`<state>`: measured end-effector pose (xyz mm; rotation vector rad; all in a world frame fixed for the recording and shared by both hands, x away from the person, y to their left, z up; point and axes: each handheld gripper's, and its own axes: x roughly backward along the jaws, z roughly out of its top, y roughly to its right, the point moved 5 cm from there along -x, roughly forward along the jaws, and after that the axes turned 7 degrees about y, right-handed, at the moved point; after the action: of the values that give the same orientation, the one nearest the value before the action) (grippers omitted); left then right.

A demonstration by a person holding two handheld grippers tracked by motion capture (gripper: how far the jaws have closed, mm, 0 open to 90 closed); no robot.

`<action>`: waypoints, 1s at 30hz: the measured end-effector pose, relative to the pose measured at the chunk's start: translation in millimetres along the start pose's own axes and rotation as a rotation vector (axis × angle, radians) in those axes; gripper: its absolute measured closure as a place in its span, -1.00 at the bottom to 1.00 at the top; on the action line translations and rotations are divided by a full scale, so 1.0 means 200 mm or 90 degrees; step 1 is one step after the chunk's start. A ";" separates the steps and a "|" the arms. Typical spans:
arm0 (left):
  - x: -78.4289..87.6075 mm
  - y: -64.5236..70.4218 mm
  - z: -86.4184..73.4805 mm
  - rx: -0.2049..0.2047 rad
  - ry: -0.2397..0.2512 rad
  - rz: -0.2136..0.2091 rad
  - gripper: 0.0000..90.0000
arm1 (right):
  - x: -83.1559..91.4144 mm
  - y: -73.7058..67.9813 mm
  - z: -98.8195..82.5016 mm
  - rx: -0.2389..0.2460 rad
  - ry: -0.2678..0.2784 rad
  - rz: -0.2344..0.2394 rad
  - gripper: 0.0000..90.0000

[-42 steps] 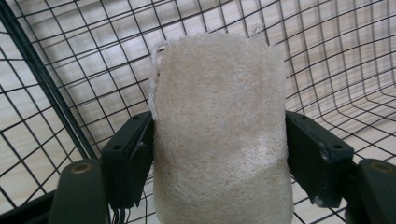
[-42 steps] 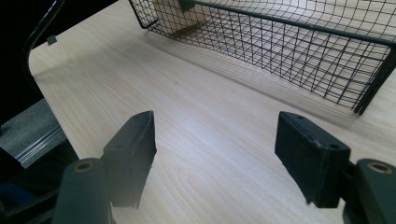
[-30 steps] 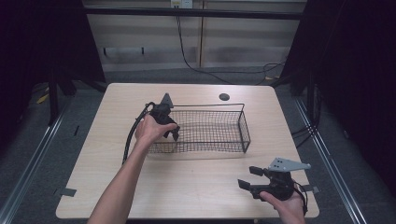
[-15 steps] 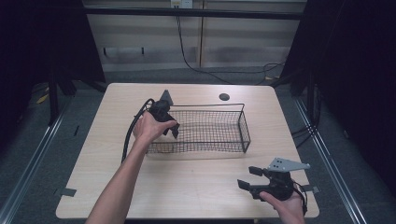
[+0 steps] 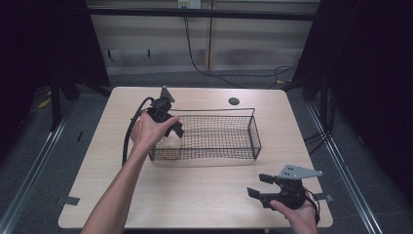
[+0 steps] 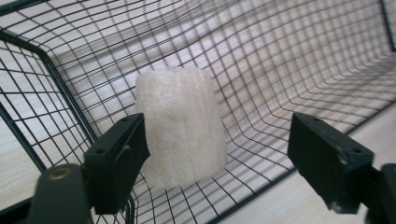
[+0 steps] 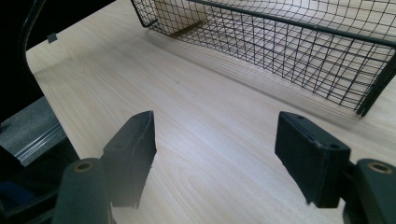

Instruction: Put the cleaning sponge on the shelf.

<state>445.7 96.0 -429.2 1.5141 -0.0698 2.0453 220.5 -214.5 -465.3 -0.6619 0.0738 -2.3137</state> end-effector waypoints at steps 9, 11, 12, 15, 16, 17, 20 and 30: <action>0.11 0.03 -0.06 -0.062 0.027 -0.030 -0.60 | 0.00 0.00 0.00 0.003 -0.002 -0.001 -0.35; 0.12 0.03 -0.08 -0.068 0.028 -0.027 -0.57 | -0.01 0.00 0.00 0.003 -0.002 -0.001 -0.35; 0.13 0.03 -0.09 -0.074 0.024 -0.030 -0.54 | 0.00 0.00 0.00 0.002 -0.004 -0.002 -0.35; 0.15 0.03 -0.12 -0.093 0.019 -0.041 -0.48 | -0.01 0.00 0.00 0.000 -0.004 -0.002 -0.35; 0.17 0.04 -0.14 -0.107 0.016 -0.045 -0.48 | -0.01 0.00 0.00 0.001 -0.004 -0.003 -0.35; 0.17 0.04 -0.15 -0.112 0.013 -0.045 -0.46 | -0.01 0.00 0.00 0.001 -0.004 -0.004 -0.35; 0.20 0.05 -0.18 -0.132 0.005 -0.057 -0.45 | -0.01 0.00 0.00 0.000 -0.005 -0.004 -0.35; 0.26 0.07 -0.27 -0.169 0.003 -0.072 -0.49 | -0.01 0.00 0.00 0.000 -0.005 -0.006 -0.35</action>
<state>383.4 127.3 -398.2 1.3190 -0.2390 1.8684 221.7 -213.5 -466.6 -0.6728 0.0672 -2.3195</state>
